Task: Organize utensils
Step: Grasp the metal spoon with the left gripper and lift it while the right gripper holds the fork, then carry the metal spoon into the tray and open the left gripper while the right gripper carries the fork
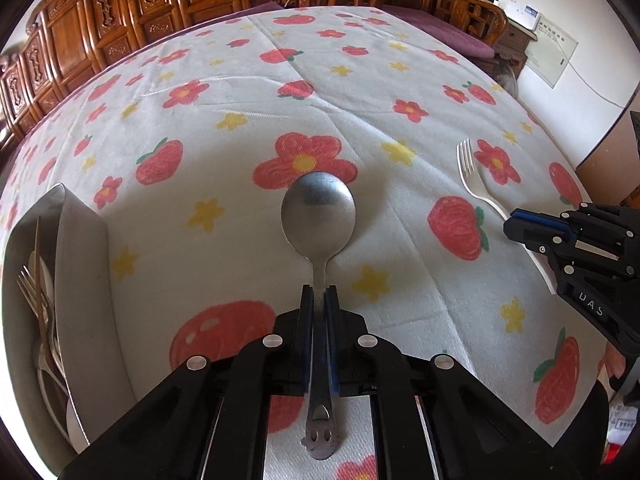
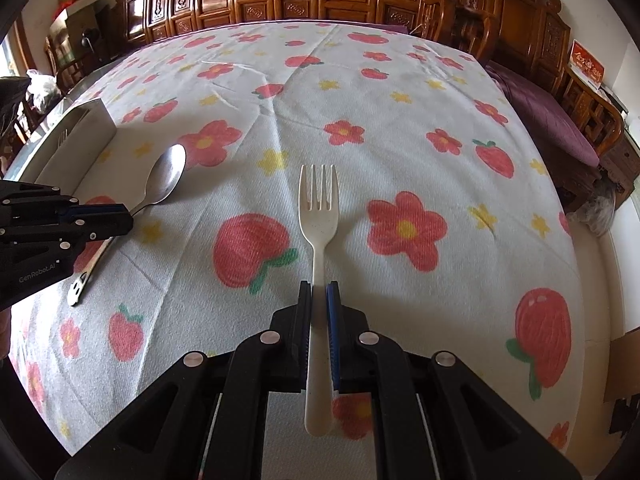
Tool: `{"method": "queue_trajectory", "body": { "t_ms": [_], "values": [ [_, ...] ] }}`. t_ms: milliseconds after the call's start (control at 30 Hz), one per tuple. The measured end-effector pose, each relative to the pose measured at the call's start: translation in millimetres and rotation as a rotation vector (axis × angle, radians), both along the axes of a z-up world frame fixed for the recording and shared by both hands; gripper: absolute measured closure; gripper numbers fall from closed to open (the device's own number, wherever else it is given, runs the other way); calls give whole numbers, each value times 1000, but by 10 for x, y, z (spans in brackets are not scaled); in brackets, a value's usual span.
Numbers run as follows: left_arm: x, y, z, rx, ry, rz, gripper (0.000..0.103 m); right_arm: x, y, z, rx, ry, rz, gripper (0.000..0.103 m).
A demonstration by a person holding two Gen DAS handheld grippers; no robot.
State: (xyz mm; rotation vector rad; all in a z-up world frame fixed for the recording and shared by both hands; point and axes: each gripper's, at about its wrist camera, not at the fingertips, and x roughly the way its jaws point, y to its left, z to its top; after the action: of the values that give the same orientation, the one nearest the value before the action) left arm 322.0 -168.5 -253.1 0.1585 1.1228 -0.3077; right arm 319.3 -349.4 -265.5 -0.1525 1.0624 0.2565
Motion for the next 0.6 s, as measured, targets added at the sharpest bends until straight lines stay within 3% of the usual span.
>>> {"method": "queue_trajectory", "body": {
  "t_ms": [267, 600],
  "values": [
    [-121, 159, 76, -1, -13, 16, 98, -92, 198, 84, 19, -4, 40, 94],
    [-305, 479, 481, -30, -84, 49, 98, -219, 567, 418, 32, -55, 103, 94]
  ]
}}
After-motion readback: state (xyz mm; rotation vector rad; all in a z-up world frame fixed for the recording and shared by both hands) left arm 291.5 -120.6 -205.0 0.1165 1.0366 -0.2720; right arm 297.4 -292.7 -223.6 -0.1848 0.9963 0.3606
